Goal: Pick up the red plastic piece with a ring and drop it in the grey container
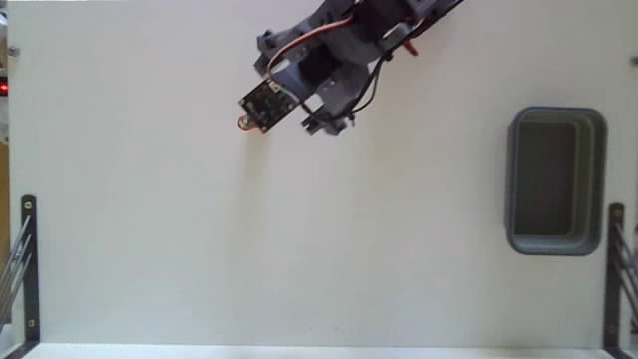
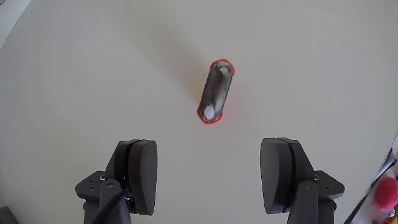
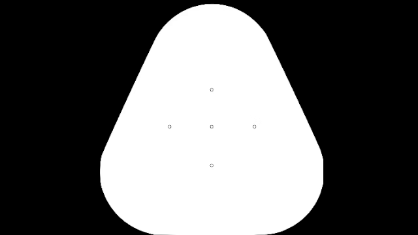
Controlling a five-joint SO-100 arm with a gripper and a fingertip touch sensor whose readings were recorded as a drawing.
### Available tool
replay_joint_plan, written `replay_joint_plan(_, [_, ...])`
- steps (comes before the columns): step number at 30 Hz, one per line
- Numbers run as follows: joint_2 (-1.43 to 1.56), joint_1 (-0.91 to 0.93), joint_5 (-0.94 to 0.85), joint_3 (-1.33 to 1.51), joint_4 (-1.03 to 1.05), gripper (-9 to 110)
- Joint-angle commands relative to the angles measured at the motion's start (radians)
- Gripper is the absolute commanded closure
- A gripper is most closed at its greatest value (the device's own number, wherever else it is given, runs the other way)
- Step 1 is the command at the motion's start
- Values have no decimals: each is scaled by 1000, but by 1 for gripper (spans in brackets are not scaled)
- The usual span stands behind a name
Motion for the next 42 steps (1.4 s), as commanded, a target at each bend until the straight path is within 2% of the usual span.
replay_joint_plan(1, [-14, 21, 5, -17, -53, -9])
replay_joint_plan(27, [-320, 21, 5, -134, -241, -9])
replay_joint_plan(42, [-321, 21, 5, -120, -257, -9])
